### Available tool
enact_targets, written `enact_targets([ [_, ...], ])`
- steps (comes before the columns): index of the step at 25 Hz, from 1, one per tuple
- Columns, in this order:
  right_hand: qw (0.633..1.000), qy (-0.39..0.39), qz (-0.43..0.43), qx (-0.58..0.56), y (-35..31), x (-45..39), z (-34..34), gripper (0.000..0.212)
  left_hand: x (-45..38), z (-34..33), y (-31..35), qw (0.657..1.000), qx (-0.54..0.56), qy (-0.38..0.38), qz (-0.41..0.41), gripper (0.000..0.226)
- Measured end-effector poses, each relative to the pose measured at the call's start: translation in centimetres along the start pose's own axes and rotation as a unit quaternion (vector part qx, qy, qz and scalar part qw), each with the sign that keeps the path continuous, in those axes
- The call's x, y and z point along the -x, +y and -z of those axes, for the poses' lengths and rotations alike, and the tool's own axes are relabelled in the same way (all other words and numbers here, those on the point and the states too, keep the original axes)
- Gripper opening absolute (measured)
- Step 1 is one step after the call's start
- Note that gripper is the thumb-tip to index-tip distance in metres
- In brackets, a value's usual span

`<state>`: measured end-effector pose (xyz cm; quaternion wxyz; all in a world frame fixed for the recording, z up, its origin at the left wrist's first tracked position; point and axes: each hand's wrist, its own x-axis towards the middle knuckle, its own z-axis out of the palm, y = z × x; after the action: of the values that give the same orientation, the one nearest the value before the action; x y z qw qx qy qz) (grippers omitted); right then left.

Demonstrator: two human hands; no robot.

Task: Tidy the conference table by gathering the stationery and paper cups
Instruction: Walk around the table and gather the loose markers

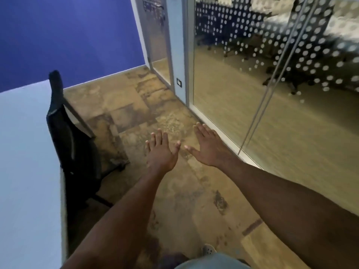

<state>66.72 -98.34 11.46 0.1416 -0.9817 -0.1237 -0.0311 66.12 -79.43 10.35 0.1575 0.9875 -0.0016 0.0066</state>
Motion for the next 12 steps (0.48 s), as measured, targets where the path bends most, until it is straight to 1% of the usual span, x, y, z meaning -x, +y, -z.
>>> enact_targets([
  [3,0.999,-0.027,0.042,-0.009,0.3,-8.0,-0.7,0.101,-5.6,1.2,-1.3,0.998,-0.010,0.018,0.060,0.079],
  [5,0.997,-0.032,0.074,-0.007,0.2,-12.8,-2.0,0.101,-9.3,1.6,-2.9,0.995,-0.010,0.024,0.094,0.079],
  [12,0.986,-0.077,0.150,-0.001,-2.5,-34.1,-6.7,0.092,-26.3,2.0,-11.8,0.981,-0.016,0.030,0.189,0.080],
])
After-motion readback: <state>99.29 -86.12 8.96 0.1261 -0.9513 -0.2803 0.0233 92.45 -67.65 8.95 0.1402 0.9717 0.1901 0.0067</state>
